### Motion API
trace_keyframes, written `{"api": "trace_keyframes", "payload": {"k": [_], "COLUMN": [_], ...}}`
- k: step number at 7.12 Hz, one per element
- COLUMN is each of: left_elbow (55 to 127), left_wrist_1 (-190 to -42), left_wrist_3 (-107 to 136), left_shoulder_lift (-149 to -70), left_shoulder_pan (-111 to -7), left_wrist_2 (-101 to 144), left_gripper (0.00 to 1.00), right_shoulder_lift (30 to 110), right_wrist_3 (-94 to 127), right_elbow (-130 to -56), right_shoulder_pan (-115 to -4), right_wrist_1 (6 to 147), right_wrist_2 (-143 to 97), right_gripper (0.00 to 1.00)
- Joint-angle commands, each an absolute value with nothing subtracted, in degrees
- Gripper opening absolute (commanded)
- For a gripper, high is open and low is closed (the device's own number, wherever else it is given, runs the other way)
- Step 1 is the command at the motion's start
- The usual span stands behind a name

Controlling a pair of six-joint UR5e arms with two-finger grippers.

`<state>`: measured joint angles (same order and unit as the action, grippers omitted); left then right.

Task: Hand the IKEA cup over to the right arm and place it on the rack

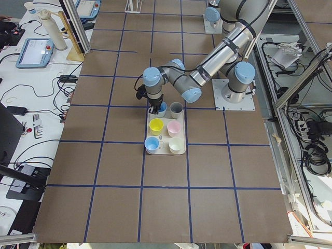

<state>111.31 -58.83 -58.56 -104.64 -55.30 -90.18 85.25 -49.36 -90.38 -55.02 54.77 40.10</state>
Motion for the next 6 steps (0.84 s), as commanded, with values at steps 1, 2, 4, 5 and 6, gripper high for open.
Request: {"api": "trace_keyframes", "payload": {"k": [1,2,4,5,6], "left_elbow": [110.7,110.1,102.2,98.6,96.9], "left_wrist_1": [-59.8,-60.5,-74.4,-84.2,-90.3], "left_wrist_3": [-58.5,-57.8,-49.1,-41.9,-33.5], "left_shoulder_lift": [-103.8,-102.4,-99.4,-97.6,-95.6], "left_shoulder_pan": [-55.5,-56.1,-56.5,-58.3,-61.2], "left_wrist_2": [-89.8,-89.7,-85.1,-80.1,-76.2], "left_gripper": [0.00,0.00,0.00,0.00,0.00], "right_shoulder_lift": [85.8,86.7,90.0,91.5,92.1], "right_wrist_3": [-48.6,-48.6,-45.6,-41.4,-41.1], "right_elbow": [-90.2,-89.7,-89.6,-89.6,-89.6], "right_shoulder_pan": [-59.7,-60.9,-65.3,-67.6,-69.9], "right_wrist_1": [41.6,35.7,26.8,26.4,26.3], "right_wrist_2": [35.0,33.5,28.9,26.2,22.4], "right_gripper": [1.00,1.00,1.00,1.00,1.00]}}
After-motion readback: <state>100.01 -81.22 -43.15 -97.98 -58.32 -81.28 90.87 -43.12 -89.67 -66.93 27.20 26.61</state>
